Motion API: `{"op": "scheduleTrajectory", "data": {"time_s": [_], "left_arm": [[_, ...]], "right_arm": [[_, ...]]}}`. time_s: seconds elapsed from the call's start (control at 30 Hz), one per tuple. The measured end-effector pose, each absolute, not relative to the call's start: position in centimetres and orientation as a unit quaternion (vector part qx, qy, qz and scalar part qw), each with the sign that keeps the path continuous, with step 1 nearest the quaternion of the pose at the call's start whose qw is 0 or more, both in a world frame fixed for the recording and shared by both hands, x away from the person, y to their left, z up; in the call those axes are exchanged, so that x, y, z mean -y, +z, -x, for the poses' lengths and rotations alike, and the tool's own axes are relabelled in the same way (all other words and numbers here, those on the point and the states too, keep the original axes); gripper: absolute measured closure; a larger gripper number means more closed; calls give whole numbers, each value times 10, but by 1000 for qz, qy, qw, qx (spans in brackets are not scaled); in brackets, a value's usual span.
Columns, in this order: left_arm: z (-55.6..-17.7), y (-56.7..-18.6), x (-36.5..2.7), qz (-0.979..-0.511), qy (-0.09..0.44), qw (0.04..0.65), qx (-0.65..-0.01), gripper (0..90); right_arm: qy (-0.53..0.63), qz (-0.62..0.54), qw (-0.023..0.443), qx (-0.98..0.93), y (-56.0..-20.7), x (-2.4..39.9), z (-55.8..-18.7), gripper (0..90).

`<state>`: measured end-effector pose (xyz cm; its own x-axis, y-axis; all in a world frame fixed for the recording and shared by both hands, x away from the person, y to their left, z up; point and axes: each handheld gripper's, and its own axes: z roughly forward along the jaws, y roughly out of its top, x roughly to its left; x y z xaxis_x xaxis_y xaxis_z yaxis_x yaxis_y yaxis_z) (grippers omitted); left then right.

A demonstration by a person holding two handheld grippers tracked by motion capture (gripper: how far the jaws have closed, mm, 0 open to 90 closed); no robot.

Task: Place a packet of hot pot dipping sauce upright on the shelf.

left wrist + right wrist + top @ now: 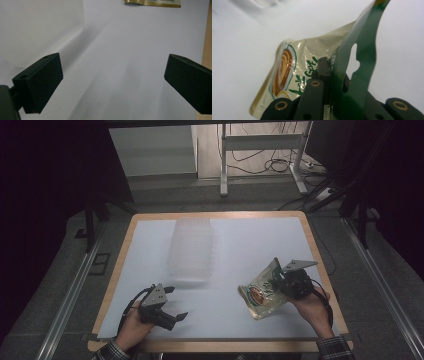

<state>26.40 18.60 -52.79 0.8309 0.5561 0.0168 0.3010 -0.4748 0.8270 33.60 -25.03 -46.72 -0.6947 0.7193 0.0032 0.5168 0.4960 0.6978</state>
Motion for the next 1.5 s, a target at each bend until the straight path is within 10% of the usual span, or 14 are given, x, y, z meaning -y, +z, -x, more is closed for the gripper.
{"op": "scheduleTrajectory", "data": {"time_s": [1.5], "left_arm": [[-264,-525,-190,-836,150,459,-260,18]], "right_arm": [[426,-295,136,-845,-390,224,-365,891]]}}
